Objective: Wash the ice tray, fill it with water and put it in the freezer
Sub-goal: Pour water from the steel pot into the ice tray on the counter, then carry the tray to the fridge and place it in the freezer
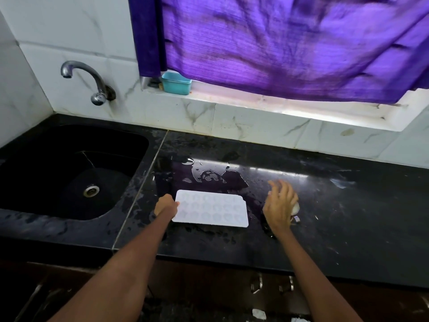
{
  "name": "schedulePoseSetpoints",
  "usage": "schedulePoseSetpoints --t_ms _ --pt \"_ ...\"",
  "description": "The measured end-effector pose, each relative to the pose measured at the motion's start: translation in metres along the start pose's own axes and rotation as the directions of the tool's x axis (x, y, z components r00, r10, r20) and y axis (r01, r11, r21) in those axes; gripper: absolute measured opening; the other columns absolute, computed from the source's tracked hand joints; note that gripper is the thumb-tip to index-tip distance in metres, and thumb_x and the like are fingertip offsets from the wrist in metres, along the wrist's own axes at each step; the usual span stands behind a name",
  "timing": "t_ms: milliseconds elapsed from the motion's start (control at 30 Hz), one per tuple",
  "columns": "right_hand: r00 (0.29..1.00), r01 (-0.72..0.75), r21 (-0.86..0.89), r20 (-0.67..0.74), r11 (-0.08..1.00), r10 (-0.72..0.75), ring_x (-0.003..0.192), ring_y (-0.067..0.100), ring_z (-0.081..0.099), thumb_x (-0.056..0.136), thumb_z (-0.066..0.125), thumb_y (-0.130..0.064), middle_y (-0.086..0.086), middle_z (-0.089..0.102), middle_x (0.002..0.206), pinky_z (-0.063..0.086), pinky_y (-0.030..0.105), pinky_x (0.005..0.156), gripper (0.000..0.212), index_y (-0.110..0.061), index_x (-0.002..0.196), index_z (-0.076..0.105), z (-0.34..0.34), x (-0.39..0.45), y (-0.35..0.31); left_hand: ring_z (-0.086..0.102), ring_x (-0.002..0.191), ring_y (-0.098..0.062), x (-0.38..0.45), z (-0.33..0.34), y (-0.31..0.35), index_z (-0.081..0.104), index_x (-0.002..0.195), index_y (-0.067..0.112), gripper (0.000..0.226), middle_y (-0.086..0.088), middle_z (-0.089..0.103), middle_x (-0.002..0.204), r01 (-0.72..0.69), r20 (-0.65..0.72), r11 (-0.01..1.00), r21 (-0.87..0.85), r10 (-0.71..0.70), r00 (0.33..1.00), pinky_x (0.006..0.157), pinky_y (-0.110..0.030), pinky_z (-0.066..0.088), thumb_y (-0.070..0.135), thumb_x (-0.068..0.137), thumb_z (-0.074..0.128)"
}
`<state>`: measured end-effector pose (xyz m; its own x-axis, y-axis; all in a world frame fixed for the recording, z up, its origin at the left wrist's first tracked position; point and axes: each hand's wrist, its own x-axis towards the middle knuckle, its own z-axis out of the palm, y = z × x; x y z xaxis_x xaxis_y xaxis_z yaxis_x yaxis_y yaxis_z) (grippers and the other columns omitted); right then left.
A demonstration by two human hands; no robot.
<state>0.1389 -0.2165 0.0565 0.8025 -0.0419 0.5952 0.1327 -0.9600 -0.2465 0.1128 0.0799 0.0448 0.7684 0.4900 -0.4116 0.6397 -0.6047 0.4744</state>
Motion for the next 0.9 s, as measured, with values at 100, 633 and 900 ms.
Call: schedulePoseSetpoints --t_ms 100,633,900 --pt "0.951 0.185 0.123 0.227 0.975 -0.209 0.101 0.025 0.046 0.081 0.038 -0.006 0.012 0.061 0.105 0.047 0.043 0.081 0.034 -0.006 0.107 0.06 0.009 0.002 -0.013 0.054 0.122 -0.036 0.002 0.001 -0.001 0.055 0.125 -0.002 0.04 -0.021 0.056 0.132 0.007 0.001 1.0 -0.013 -0.007 1.0 0.097 -0.041 0.046 0.023 0.094 0.057" --pt "0.743 -0.517 0.176 0.577 0.838 0.338 0.1 0.038 0.06 0.084 0.048 0.001 0.024 0.067 0.104 0.045 0.037 0.079 0.025 0.005 0.1 0.067 0.048 -0.026 -0.024 0.061 0.112 -0.037 0.018 0.005 -0.011 0.066 0.108 -0.003 0.033 -0.021 0.064 0.12 -0.001 0.034 0.996 -0.093 0.004 0.999 0.091 -0.04 0.05 0.023 0.09 0.057" --pt "0.548 -0.824 0.31 0.648 0.474 0.529 0.086 0.023 0.061 0.084 0.057 -0.001 0.025 0.069 0.102 0.043 0.031 0.071 0.018 0.01 0.093 0.068 0.063 -0.026 -0.023 0.064 0.105 -0.037 0.018 0.011 -0.013 0.065 0.103 -0.012 0.037 -0.026 0.066 0.113 0.011 0.016 0.99 -0.144 -0.009 1.0 0.087 -0.04 0.052 0.022 0.092 0.058"
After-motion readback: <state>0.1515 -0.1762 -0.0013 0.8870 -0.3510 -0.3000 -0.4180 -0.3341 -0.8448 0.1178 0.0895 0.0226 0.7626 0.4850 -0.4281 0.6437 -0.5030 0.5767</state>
